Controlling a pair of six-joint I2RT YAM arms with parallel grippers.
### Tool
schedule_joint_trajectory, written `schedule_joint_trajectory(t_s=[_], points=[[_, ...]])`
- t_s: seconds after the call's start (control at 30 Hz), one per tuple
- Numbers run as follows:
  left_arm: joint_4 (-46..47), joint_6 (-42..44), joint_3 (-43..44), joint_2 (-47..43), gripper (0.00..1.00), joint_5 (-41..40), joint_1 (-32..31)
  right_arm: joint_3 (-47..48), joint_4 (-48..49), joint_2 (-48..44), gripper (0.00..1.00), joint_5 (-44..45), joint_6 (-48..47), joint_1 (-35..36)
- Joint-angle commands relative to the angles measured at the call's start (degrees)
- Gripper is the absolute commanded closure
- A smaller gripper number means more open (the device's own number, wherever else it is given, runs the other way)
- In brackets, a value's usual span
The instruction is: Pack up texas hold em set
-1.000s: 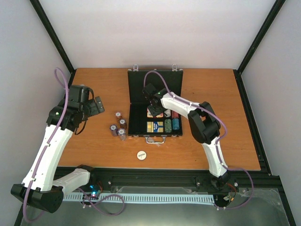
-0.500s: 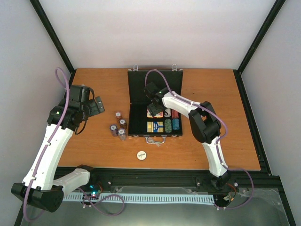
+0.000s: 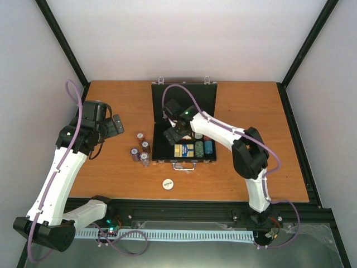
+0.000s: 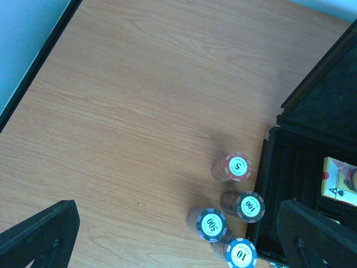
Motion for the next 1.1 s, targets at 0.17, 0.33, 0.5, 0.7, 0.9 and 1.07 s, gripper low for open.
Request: schedule_joint_trajectory(t_s=[0.17, 0.33, 0.5, 0.7, 0.9, 1.07], points=[[0.47, 0.71, 0.27, -0.29, 0.0, 0.09, 0.16, -10.93, -5.03, -11.55, 0.0, -9.17, 2.9, 10.81], [0.77, 0.44, -0.11, -0.33, 0.0, 0.68, 0.16, -16.25, -3.99, -11.34, 0.02, -12.52, 4.18, 16.64], [1.09, 0.37, -0.97, -0.11, 0.0, 1.49, 0.16, -16.4, -2.66, -8.72, 0.03, -14.7, 4.94, 20.85], [0.82, 0.78, -1.36, -0.28, 0.0, 1.29, 0.16, -16.53, -2.14, -8.1, 0.03, -15.81, 5.62, 22.91], [0.87, 0.38, -1.99, -0.42, 0.0, 1.59, 0.2, -18.15, -1.2, -6.9, 0.05, -15.36, 5.33, 23.06], [0.78, 0.35, -2.46, -0.82, 0.0, 1.73, 0.16, -18.89, 0.72, -5.04, 0.07, -14.32, 6.38, 23.01]])
